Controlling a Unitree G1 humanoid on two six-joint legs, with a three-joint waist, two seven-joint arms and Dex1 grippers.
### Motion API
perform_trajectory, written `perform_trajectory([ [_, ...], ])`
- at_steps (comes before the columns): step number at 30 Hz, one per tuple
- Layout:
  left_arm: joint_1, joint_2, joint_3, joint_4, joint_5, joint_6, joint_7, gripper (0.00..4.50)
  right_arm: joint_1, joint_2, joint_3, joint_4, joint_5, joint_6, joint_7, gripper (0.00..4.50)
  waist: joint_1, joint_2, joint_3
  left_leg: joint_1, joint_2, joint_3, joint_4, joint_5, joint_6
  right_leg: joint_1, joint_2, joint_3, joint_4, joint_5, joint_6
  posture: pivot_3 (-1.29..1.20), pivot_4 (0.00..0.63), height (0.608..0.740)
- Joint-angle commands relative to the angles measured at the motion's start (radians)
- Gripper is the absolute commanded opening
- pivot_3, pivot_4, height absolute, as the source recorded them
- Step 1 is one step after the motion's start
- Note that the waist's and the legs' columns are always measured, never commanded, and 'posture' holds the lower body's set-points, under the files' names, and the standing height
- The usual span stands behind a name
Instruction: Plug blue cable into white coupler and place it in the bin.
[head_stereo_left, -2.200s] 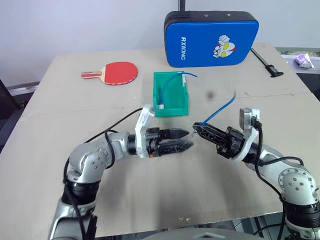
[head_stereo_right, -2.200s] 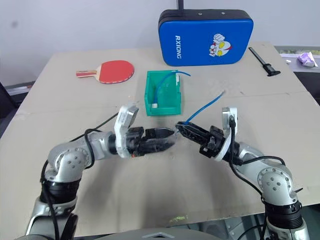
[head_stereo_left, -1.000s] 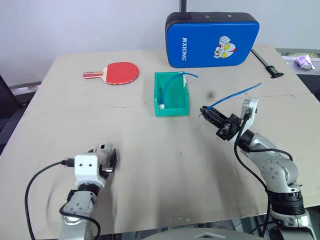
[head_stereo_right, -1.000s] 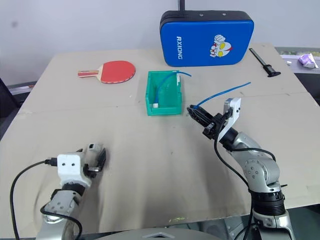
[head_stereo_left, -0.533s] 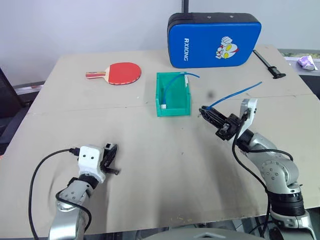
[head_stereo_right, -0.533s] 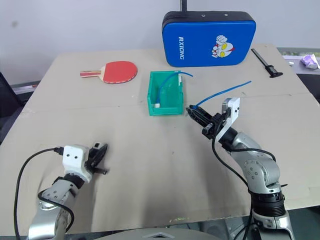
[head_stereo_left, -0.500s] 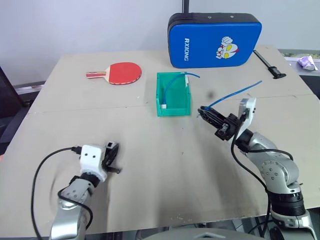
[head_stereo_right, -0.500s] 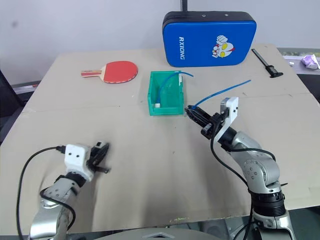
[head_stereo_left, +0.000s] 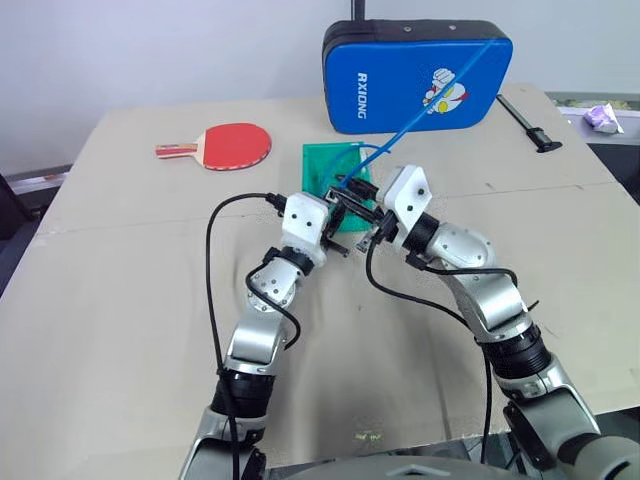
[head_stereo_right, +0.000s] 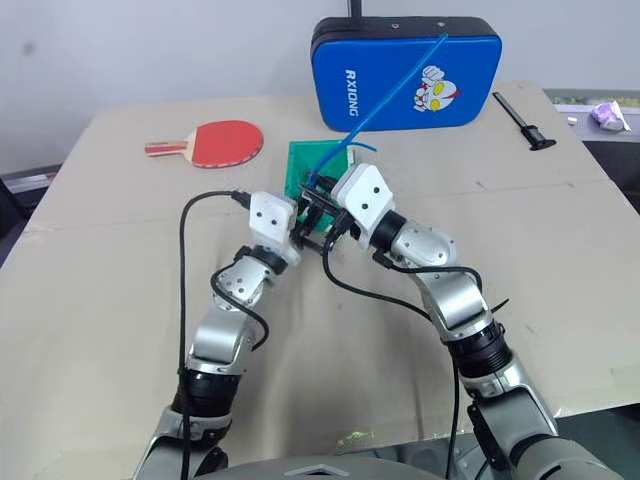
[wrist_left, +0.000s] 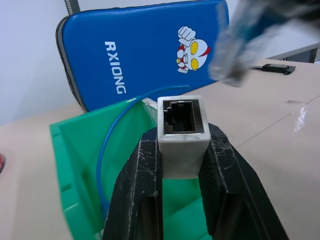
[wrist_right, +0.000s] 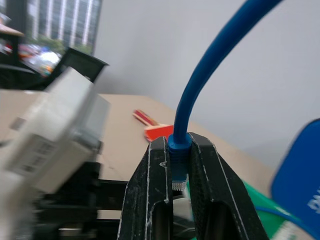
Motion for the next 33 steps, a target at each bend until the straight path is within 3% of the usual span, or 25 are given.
perform_trajectory([
  [1,-0.008,0.003,-0.012,-0.023,0.009,-0.029,-0.003,0.37,-0.021,0.015,-0.01,-0.005,-0.027,-0.066,0.002,0.0,-0.001,0.0,0.0,0.0,0.0,0.0,0.0,0.0,0.0,0.0,0.0,0.0,0.0,0.0,0.0,0.0,0.15,0.74],
  [33,0.009,0.013,-0.036,-0.072,0.024,-0.009,-0.014,0.37,0.014,-0.015,0.038,0.039,-0.2,0.067,0.044,0.0,-0.002,0.0,0.0,0.001,0.0,0.0,0.0,0.0,0.0,0.0,0.001,0.0,0.001,0.0,-0.001,0.0,0.15,0.74],
])
